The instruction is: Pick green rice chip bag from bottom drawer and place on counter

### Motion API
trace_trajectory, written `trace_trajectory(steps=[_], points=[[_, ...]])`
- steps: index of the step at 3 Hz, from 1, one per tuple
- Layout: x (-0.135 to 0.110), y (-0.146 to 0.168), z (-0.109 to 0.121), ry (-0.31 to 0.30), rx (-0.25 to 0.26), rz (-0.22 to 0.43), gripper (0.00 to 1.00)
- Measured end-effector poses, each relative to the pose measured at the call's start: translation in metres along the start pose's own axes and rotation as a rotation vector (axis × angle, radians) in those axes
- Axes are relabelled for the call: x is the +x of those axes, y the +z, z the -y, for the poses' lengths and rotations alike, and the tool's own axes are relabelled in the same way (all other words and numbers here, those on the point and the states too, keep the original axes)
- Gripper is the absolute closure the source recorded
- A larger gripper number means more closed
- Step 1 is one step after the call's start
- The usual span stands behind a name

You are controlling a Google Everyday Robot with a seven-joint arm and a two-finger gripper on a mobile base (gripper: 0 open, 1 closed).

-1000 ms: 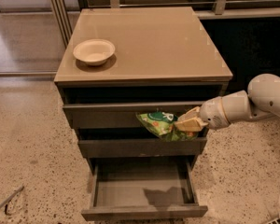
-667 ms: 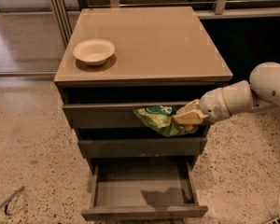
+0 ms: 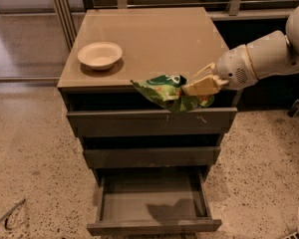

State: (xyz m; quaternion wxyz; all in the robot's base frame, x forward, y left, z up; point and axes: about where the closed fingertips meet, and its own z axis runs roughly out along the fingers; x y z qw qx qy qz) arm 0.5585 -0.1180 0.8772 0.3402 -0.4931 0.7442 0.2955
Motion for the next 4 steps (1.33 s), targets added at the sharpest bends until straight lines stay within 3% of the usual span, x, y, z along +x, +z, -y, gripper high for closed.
trace_trajectory(steps=[2,4], points=[[-0.030,-0.015,0.014,-0.043,0.057,-0.022,1.00],[-0.054,-0.020,0.080,-0.136,0.168,-0.024,1.00]])
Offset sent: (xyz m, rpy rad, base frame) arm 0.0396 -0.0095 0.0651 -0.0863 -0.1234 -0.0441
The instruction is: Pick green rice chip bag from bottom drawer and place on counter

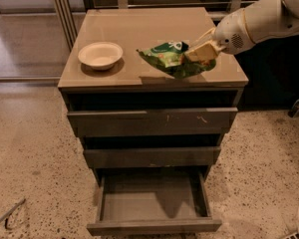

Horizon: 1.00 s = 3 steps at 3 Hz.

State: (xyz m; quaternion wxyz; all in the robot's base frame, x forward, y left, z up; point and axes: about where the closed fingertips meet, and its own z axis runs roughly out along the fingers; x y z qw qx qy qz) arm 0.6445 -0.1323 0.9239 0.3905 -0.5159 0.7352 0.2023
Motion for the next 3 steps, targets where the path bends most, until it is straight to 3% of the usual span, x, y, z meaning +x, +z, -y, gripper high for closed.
trace_trajectory(steps=[3], points=[[0.020,0.034,0.077,0.002,0.166,0.015,1.00]])
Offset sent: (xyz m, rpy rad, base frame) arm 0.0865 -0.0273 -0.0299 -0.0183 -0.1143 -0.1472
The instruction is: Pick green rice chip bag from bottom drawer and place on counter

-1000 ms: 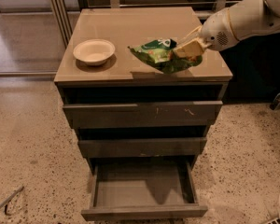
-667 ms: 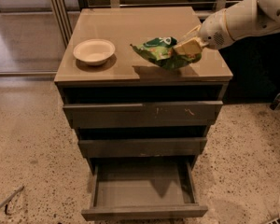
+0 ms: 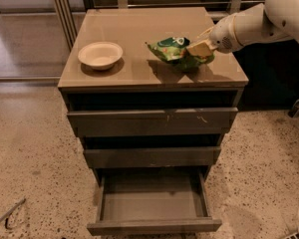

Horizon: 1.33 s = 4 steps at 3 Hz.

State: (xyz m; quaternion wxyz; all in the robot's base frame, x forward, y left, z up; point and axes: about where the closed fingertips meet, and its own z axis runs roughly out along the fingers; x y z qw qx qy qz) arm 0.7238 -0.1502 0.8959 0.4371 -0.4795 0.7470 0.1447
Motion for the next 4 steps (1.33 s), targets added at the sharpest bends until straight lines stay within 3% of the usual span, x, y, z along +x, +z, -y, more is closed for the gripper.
trace_trajectory(steps=[2,4], points=[[0.014,0.026,0.031,0.015,0.086,0.006,1.00],[0.014,0.027,0.031,0.015,0.086,0.007,0.58]])
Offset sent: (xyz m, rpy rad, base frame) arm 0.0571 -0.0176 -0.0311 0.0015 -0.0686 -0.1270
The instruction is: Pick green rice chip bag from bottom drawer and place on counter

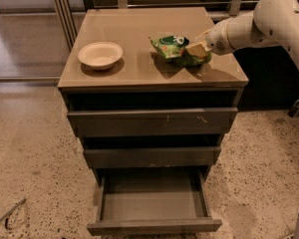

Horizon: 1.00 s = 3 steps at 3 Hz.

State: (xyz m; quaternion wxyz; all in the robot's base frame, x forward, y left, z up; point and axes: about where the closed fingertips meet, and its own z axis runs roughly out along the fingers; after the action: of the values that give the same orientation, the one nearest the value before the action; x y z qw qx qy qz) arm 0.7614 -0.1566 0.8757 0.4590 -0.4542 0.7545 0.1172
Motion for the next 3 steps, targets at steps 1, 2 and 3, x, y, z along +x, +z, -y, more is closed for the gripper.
trace_trajectory(steps=[1,2,3], points=[[0.0000,0.0000,0.0000,0.000,0.000,0.000,0.34],[0.0000,0.0001,0.0000,0.000,0.000,0.000,0.11],[0.0000,0.0001,-0.0001,0.000,0.000,0.000,0.00]])
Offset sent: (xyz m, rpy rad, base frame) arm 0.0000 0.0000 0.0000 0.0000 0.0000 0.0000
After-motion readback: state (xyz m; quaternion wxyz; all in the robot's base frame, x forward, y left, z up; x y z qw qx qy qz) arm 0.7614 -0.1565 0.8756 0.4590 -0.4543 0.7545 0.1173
